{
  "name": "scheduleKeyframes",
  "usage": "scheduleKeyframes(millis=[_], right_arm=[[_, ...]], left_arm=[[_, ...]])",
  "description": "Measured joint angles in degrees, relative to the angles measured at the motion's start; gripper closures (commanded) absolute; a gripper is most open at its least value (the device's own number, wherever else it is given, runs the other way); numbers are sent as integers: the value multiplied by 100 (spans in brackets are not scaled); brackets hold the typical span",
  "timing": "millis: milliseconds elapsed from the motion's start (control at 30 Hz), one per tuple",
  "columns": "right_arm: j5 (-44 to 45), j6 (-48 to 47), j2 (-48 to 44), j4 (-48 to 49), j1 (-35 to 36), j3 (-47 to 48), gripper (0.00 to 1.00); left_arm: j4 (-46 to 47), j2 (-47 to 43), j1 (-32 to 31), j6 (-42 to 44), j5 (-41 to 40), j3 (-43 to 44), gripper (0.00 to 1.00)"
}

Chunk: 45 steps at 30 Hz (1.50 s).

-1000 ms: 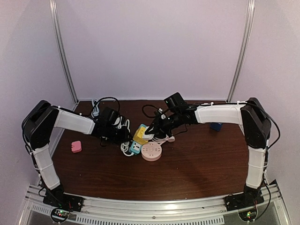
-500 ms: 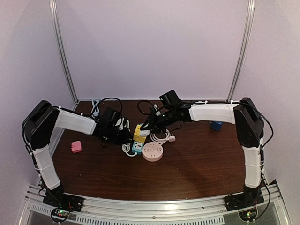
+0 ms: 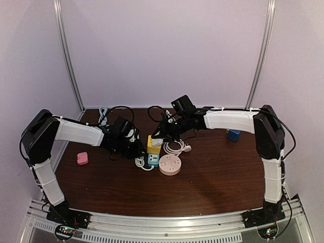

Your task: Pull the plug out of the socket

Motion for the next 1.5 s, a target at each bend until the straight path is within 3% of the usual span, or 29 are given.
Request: scheduleKeyframes(millis=[300, 533, 800, 1133, 1500], right_arm=[[157, -37, 0, 46, 68, 35, 66], [448, -140, -76, 20, 66, 35, 56], [857, -304, -83, -179, 42, 197, 55], [1244, -595, -17, -490, -39, 216, 43], [1252, -608, -706, -42, -79, -791, 40]], left_arm=[[-713, -988, -55, 92, -376, -13, 54], [-664, -1169, -48, 177, -337, -9, 48], [-227, -758, -48, 175, -28, 291, 49], [-11, -286, -39, 129, 184, 654, 53], [175, -240, -61, 125, 374, 629, 55]])
